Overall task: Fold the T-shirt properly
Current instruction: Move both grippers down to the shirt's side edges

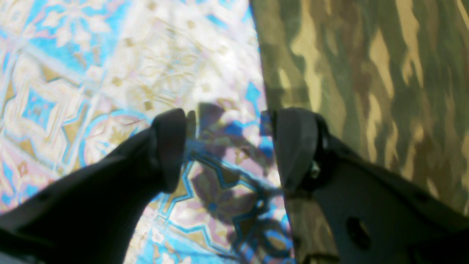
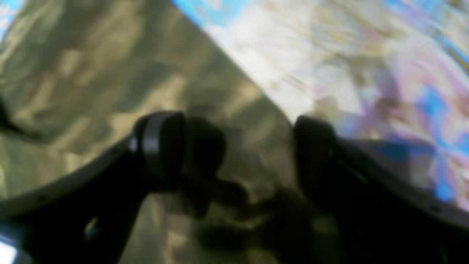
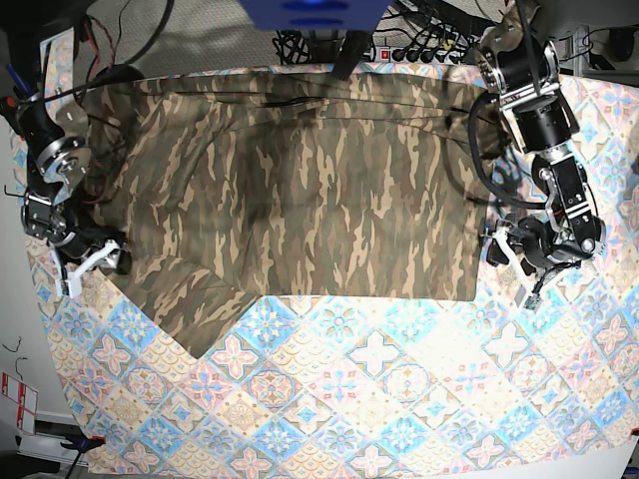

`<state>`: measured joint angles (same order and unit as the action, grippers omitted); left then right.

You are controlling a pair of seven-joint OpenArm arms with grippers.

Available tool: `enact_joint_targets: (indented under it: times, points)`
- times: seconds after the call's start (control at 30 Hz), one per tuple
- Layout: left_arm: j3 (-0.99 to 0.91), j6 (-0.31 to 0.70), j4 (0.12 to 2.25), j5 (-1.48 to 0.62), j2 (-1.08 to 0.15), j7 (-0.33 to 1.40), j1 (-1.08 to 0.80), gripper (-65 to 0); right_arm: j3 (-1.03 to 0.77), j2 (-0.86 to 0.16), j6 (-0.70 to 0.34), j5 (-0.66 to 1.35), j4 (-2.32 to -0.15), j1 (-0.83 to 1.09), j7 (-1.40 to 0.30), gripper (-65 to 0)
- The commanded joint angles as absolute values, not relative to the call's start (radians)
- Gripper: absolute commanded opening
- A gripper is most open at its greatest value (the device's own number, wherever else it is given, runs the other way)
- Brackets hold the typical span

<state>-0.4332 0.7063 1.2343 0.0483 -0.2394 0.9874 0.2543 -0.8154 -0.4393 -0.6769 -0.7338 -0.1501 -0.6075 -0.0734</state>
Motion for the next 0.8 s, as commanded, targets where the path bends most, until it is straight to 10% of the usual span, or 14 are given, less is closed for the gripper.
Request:
enact_joint_targets:
  times: [0.0, 0.4, 0.77]
  points:
    - [-0.435, 0.698, 1.251, 0.044, -0.265, 0.975, 0.280, -26.5, -0.816, -0.455, -0.688, -0.742, -0.150, -0.622, -0.091, -19.8]
    - [-0.433, 0.698, 1.231, 0.045, -0.282, 0.943, 0.318, -26.5, -0.736, -0.430, -0.698, -0.743, -0.102, -0.621, -0.137, -20.1]
    - [-0.384, 0.698, 0.647, 0.053, -0.306, 0.647, 0.550, -26.5, -0.725, -0.397, -0.698, -0.743, -0.105, -0.621, -0.162, -20.1]
